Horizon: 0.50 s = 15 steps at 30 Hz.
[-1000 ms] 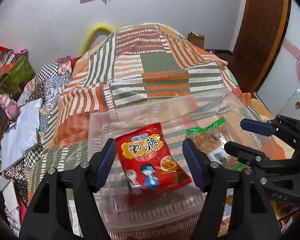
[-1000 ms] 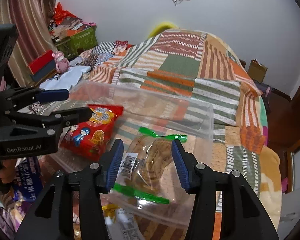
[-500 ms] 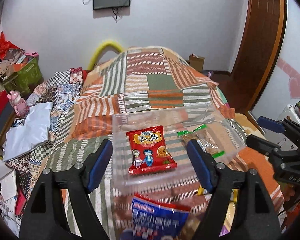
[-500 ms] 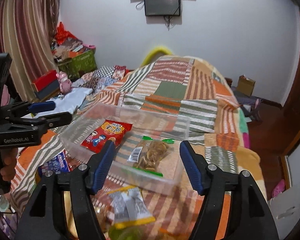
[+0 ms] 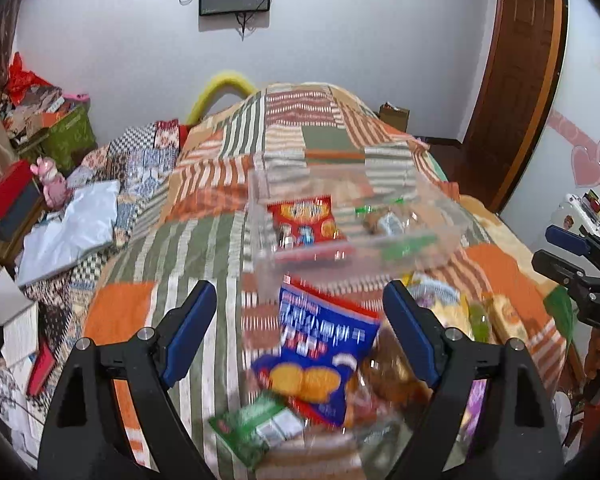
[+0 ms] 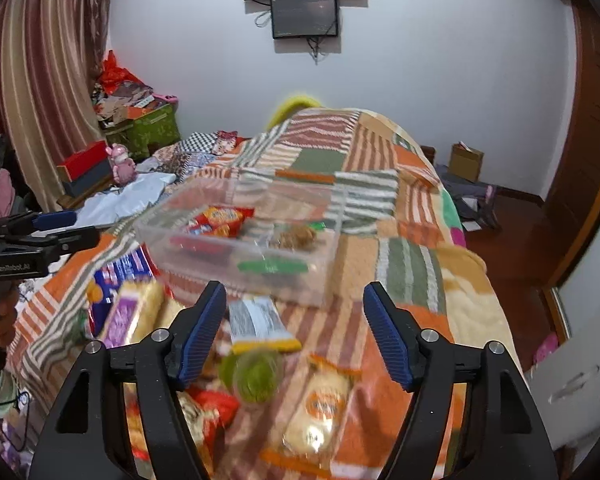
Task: Organize snacks
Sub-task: 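Grasp the blue cracker bag with left tool while right tool grasps orange-labelled bun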
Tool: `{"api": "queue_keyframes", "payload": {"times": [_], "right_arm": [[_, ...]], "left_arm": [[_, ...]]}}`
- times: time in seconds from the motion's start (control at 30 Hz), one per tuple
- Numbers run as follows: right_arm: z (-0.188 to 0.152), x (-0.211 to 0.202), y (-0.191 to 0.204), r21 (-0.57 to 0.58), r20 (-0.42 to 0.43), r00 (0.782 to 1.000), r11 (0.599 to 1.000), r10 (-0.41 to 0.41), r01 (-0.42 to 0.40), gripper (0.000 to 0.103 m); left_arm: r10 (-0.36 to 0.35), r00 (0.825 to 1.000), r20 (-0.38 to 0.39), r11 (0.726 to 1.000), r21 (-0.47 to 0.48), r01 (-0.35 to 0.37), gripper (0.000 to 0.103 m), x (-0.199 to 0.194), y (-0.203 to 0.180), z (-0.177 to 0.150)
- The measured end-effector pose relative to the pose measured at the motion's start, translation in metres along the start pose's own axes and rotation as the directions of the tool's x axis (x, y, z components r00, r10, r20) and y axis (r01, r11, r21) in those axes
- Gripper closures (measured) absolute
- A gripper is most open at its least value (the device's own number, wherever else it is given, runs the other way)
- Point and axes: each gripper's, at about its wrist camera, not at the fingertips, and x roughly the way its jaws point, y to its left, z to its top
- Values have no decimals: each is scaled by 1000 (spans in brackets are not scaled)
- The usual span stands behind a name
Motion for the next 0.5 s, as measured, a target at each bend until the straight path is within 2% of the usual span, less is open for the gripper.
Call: {"api": "queue_keyframes", "payload": {"times": [0.3, 0.5], "right_arm": [[-46, 15, -11, 62, -100, 995, 998, -10, 17, 33], [-68, 23, -20, 92, -155, 988, 995, -15, 30, 33]], "left_arm": [[-14, 996, -93, 1000, -27, 11, 17, 13, 11, -48], [-29, 991, -134, 999, -23, 26, 17, 30, 10, -56]]}}
